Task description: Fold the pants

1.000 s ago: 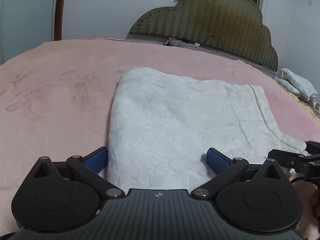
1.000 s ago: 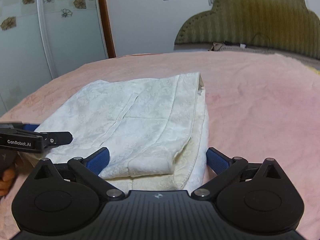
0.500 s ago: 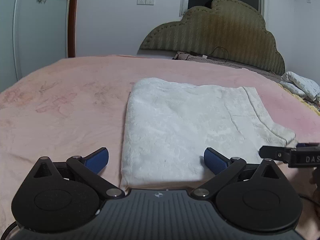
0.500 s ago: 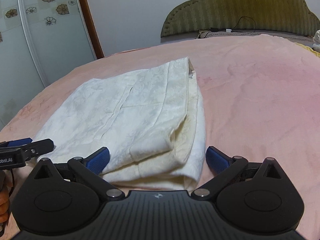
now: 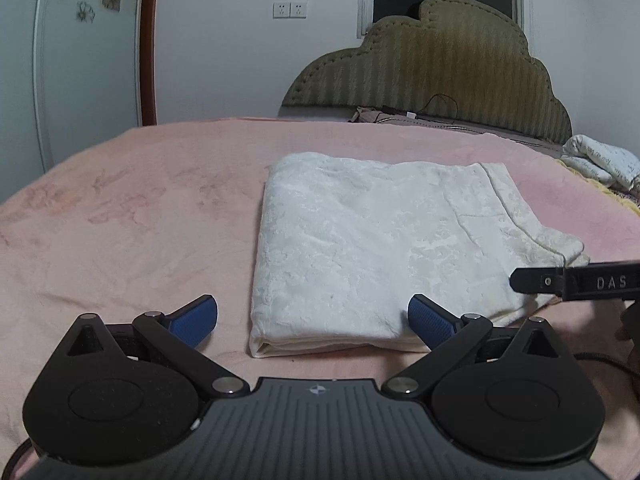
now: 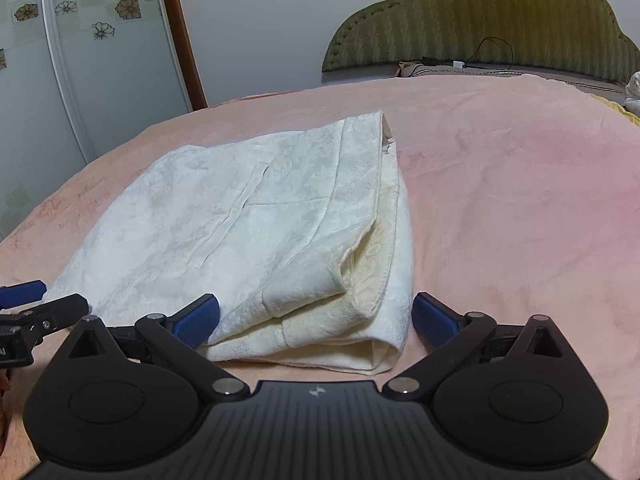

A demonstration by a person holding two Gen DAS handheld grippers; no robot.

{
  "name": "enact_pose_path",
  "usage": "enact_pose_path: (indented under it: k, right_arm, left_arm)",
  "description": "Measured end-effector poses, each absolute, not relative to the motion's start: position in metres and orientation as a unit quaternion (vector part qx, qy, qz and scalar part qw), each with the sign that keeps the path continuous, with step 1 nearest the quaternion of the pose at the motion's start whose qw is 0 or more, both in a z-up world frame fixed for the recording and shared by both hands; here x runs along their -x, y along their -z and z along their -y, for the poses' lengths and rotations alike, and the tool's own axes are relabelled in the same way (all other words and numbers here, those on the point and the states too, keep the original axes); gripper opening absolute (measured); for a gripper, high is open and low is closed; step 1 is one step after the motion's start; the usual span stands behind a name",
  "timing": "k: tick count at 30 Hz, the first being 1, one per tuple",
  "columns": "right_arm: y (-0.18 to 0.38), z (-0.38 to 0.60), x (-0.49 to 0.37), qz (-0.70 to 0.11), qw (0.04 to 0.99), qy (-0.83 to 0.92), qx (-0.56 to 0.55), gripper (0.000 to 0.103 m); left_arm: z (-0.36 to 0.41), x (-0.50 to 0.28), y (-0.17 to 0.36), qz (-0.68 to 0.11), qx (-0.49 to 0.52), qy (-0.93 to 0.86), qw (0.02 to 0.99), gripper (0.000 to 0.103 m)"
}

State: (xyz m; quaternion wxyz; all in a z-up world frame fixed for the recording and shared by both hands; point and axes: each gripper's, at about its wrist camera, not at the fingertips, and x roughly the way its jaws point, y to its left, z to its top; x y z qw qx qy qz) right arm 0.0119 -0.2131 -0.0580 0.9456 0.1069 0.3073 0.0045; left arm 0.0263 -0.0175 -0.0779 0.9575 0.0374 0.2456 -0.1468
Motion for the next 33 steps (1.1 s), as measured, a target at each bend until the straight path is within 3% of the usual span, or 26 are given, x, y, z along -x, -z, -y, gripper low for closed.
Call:
enact_pose_path:
  k: [19, 27, 33]
  right_arm:
    - [0.057, 0.221, -0.013, -0.305, 0.942, -0.024, -0.136, 0.103]
    - [0.049, 0.252, -0.056, -0.343, 0.923, -0.123, -0.123, 0.103]
    - [0.052, 0.290, -0.086, -0.346, 0.893, -0.216, -0.188, 0.103]
  left_arm:
    - [0.002, -0.044, 0.076, -0.273, 0.010, 0.188, 0.944, 0.103]
    - [-0.002, -0.115, 0.064, -0.329, 0.034, 0.298, 0.895, 0.102]
    - [-0.013, -0.161, 0.075, -0.379, 0.067, 0.349, 0.855, 0.102]
